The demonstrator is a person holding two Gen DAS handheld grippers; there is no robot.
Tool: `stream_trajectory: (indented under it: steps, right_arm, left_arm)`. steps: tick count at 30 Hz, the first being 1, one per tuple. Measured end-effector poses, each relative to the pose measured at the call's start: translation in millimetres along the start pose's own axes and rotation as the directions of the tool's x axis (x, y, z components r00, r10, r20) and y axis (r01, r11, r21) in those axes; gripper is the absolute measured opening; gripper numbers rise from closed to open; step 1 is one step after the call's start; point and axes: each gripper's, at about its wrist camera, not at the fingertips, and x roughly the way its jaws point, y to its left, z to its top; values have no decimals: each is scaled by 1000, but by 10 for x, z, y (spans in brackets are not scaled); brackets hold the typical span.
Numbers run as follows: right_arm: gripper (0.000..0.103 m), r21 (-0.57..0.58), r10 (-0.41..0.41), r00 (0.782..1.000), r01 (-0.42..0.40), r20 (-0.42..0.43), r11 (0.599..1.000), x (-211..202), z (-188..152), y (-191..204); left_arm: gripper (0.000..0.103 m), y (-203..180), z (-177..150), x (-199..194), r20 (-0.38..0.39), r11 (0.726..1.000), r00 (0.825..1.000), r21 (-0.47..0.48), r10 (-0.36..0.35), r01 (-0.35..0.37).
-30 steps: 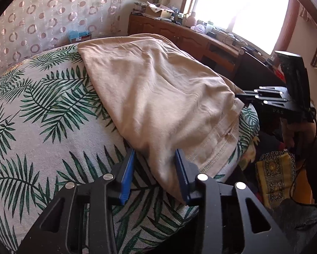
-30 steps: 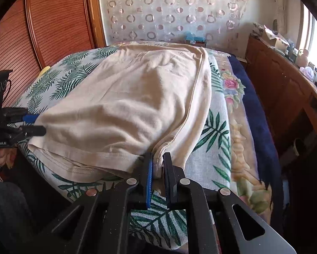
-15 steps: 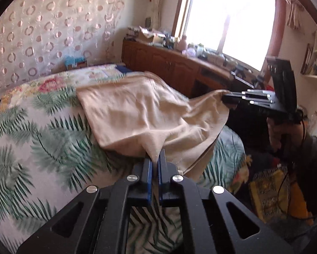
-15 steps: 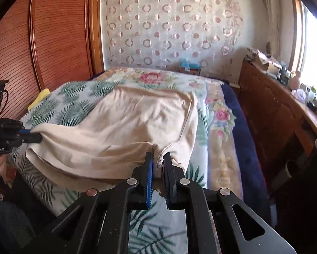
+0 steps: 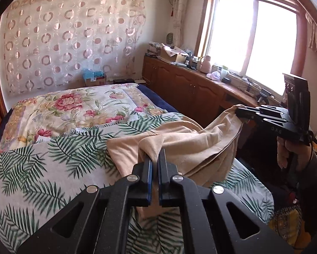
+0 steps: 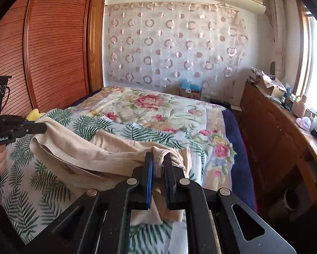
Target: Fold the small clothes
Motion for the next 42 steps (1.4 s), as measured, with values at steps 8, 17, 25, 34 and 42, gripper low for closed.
stream_trajectory:
  steps: [8, 17, 25, 34, 42]
  right_arm:
    - [9, 4, 5, 998, -5, -65, 1000, 795, 130, -233]
    - [16, 47, 8, 993, -2, -114, 999, 1198, 285, -321]
    - [31, 72, 24, 995, -16, -101, 997, 1003, 89, -444]
    - [31, 29, 61, 975, -56, -214, 998, 1330, 53, -486]
    - [28, 65, 142, 972, -132, -188, 989, 1593, 220, -646]
  left_arm:
    - [5, 350, 285, 601, -41, 997, 997, -33, 61, -63]
    - [34, 405, 292, 832, -110, 998, 992, 3, 55, -55]
    - [77, 462, 51, 793, -164, 1000, 986, 4, -12, 13]
    - [77, 537, -96, 1078, -240, 999, 970, 46, 38, -28]
    - [77, 640, 93, 1217, -206, 994, 974, 61, 100, -89]
